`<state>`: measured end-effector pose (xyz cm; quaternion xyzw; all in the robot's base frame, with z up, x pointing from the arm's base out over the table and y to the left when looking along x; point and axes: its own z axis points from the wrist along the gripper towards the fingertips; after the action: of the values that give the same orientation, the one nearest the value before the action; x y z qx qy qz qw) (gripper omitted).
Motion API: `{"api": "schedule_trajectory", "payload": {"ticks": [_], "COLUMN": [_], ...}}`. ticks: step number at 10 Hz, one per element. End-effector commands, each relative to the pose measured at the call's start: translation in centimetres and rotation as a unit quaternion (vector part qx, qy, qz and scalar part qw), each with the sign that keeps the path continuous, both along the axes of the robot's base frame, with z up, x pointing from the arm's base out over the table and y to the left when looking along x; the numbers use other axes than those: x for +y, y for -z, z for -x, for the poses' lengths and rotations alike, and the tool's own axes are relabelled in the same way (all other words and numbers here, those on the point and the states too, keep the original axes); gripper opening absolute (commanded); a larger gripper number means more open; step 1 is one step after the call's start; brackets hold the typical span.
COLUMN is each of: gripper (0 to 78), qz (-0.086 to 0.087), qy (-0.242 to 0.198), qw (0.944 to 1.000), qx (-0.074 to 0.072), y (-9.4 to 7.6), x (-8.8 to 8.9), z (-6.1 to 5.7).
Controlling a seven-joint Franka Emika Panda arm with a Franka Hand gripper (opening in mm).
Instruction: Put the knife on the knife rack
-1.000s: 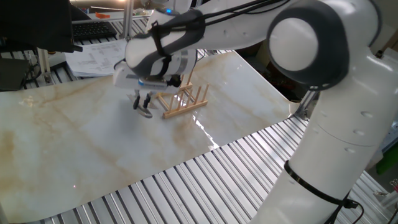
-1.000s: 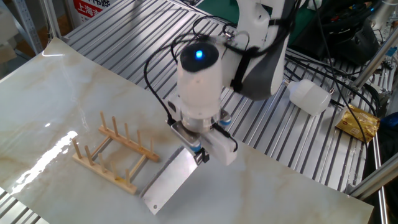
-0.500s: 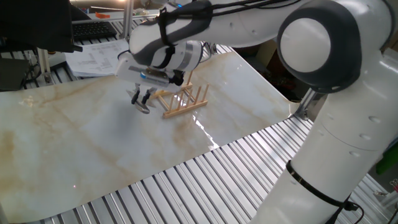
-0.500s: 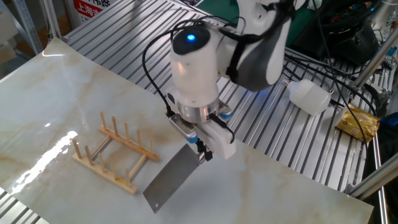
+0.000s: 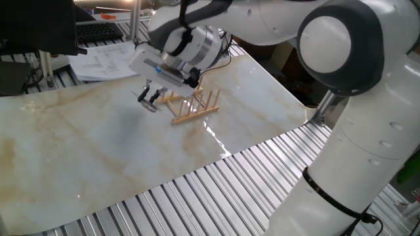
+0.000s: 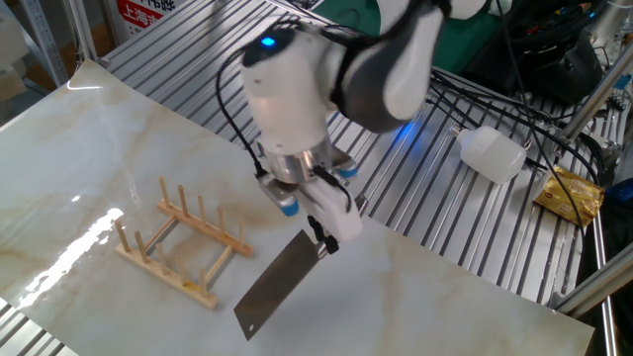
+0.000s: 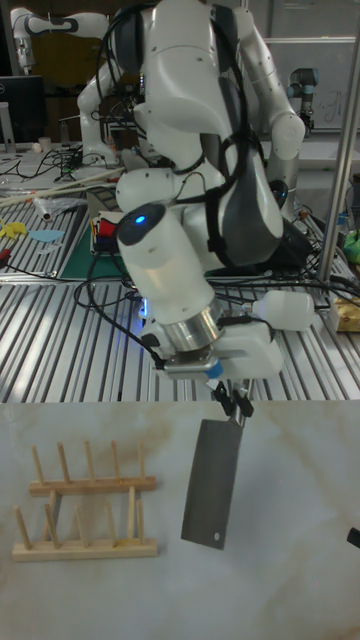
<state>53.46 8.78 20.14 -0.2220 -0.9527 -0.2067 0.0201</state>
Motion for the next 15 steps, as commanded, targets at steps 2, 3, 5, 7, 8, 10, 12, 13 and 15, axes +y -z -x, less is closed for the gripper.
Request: {"api": "schedule_trajectory", "payload": {"ticks": [2,3,5,7,8,10,12,13,15], "gripper": [1.7,1.7,1.7,1.7,1.7,1.7,1.7,1.7,1.7], "qz": [-0.049,-0.056,-0.076,-0.091,-0.091,-0.093,-0.092,-0.094,-0.108], "qy": [0.027,0.033,0.046,0.06,0.064,0.072,0.074,0.075,0.072], "qw": [0.9984,0.9979,0.996,0.9938,0.9934,0.9926,0.9915,0.9904,0.988], "qx": [0.004,0.002,-0.009,-0.022,-0.027,-0.034,-0.053,-0.068,-0.084], "y": [-2.3,-2.5,-3.1,-4.0,-4.4,-5.1,-5.5,-5.6,-5.7], "x": [-1.3,-1.5,-1.9,-2.4,-2.4,-2.4,-2.4,-2.4,-2.5], "z": [-1.3,-1.2,-0.9,-0.5,-0.5,-0.5,-0.3,-0.2,-0.2]}}
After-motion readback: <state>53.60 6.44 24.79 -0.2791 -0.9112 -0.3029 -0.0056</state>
